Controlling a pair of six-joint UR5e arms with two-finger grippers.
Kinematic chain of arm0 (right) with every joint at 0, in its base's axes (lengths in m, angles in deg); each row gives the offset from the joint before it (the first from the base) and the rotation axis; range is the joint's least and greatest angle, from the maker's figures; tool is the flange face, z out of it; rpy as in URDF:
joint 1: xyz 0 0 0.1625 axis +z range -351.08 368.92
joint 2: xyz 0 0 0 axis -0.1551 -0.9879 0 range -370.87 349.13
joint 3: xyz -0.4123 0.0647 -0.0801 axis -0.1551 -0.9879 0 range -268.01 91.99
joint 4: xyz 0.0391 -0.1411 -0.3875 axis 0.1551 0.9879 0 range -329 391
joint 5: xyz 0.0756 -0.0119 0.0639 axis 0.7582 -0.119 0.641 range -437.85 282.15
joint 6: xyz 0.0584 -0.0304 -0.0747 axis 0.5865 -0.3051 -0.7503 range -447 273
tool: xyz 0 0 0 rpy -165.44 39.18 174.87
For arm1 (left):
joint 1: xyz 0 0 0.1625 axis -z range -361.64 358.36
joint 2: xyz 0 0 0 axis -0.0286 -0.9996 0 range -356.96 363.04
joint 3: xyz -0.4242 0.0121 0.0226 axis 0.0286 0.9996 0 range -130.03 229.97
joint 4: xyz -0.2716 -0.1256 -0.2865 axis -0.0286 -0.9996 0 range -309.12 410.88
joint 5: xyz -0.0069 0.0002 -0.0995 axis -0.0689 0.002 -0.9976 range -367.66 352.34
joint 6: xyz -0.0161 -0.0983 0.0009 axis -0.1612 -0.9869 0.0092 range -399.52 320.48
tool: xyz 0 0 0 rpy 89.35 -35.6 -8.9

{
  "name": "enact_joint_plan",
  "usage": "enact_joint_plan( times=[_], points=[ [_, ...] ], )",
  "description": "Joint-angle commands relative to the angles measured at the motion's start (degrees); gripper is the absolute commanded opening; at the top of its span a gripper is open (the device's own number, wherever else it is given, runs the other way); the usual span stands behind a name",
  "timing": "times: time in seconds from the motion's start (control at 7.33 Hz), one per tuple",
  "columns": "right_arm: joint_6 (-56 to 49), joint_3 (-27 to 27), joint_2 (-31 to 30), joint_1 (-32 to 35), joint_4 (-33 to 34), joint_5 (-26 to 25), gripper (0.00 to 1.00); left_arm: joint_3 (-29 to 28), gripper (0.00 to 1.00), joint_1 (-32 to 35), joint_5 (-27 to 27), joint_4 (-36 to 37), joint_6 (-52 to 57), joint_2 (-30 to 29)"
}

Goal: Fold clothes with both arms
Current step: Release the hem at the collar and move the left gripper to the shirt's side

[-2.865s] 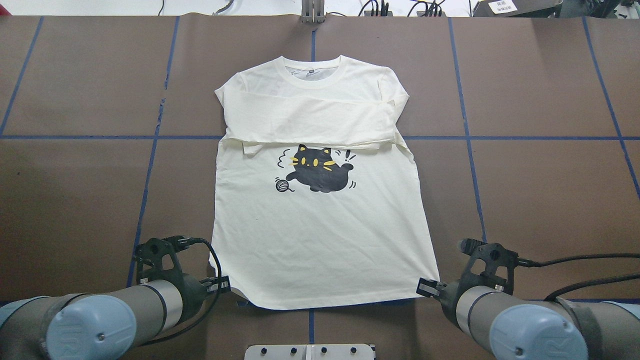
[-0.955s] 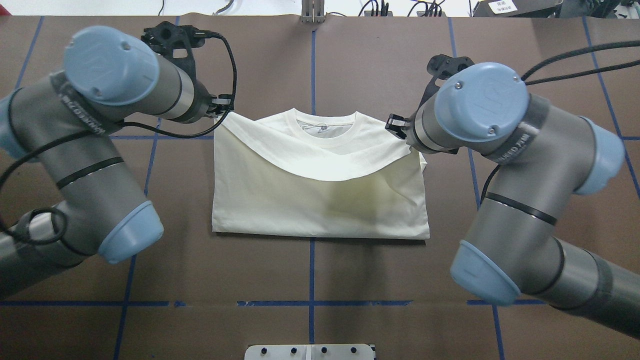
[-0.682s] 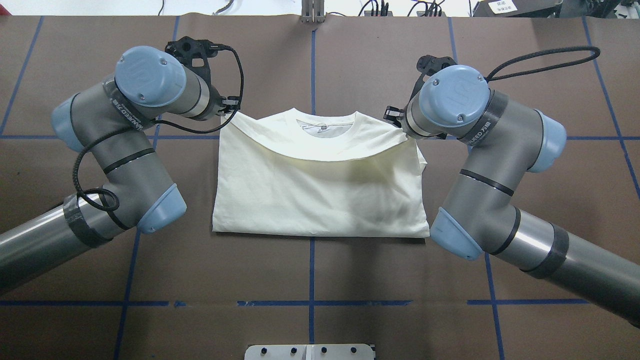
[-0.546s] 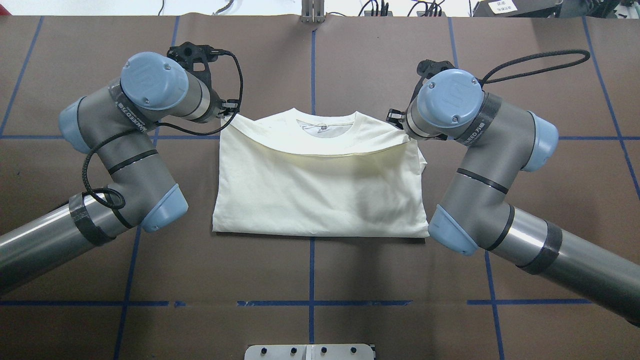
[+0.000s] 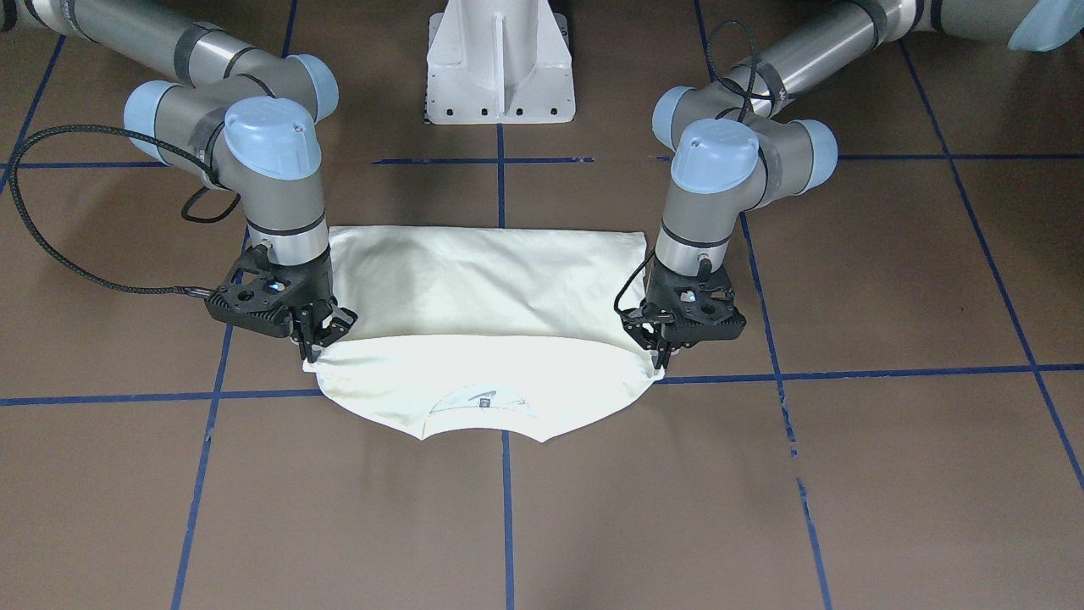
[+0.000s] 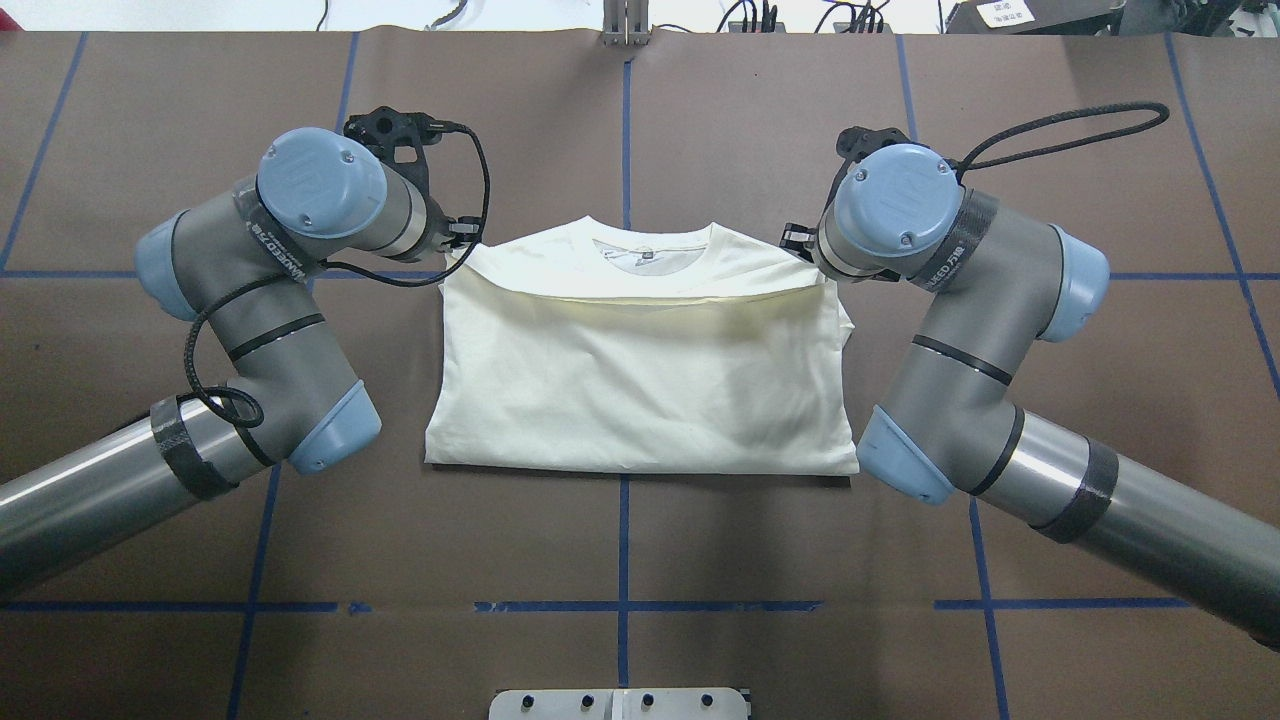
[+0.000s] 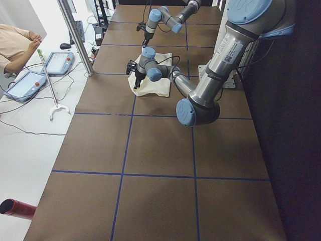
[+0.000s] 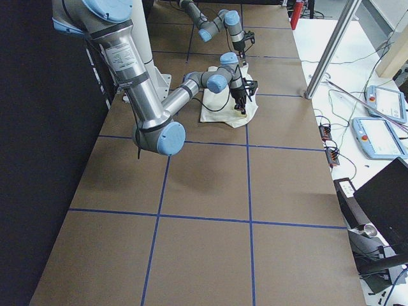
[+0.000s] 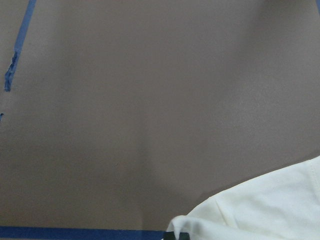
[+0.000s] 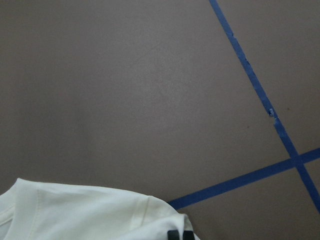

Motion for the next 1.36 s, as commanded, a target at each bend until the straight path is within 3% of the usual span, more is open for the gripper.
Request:
enact_joint_plan(
  times=[0.0,0.14,0.55,0.82,0.96,1.09,1.23],
  points=[
    [-0.6,-0.6,-0.1,0.2,0.0,-0.2,0.62,0.2,0.33,0.0,0.0,-1.4,0.2,0.4],
    [-1.1,-0.8,-0.1,0.0,-0.2,-0.4,1.0,0.8,0.99,0.0,-0.2,-2.2,1.4,1.2],
    [-7.2,0.6,-0.6,1.0,-3.1,0.2,1.0,12.8,1.0,-0.9,-0.6,-2.7,6.2,8.8],
    [-7.2,0.8,-0.7,1.0,-3.3,0.2,1.0,18.0,1.0,-7.3,-0.2,-6.1,1.2,15.2],
    [-7.1,0.8,-0.7,1.0,-3.5,0.2,1.0,17.7,0.9,-10.6,0.2,-11.9,-3.6,18.3],
    [-7.1,0.7,-0.9,1.0,-4.6,0.3,1.0,17.4,0.74,-12.8,2.0,-17.1,-7.8,21.0],
    [-7.1,0.8,-0.9,1.0,-4.7,0.2,1.0,16.5,0.74,-15.6,4.2,-18.2,-9.7,21.2]
  ],
)
